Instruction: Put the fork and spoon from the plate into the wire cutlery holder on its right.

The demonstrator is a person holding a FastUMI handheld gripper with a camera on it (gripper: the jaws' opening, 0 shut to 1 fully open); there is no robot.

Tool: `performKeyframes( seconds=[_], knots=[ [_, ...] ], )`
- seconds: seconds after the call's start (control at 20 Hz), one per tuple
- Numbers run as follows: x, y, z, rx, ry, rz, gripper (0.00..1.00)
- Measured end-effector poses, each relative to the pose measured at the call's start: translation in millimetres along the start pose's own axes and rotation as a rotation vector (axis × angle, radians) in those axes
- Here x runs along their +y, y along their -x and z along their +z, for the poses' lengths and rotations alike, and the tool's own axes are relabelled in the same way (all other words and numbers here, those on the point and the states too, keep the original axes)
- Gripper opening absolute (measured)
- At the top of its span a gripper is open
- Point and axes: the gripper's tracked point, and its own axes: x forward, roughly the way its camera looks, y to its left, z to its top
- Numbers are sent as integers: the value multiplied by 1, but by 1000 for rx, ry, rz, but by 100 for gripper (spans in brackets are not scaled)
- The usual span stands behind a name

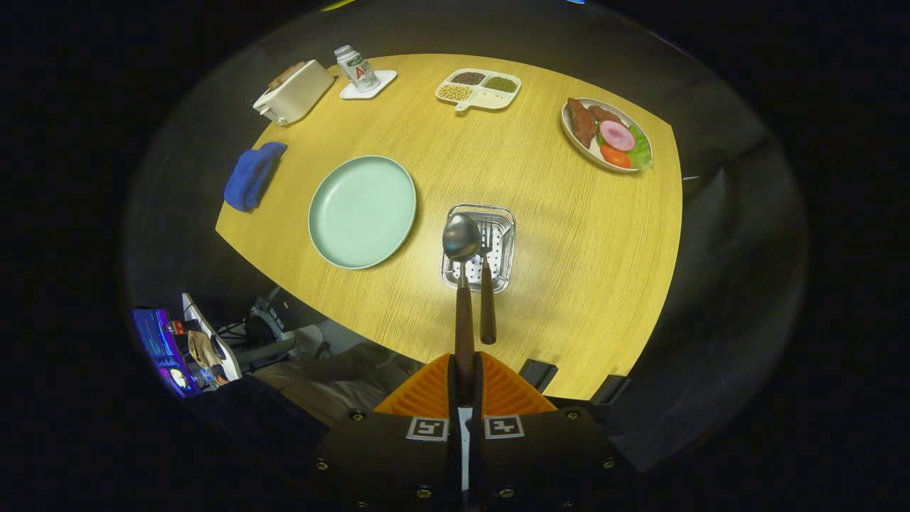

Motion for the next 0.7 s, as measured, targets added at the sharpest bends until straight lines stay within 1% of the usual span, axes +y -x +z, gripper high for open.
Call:
performKeyframes(
  seconds=[0.7],
  knots=[
    [-19,-10,0,78,-8,-7,4]
  ],
)
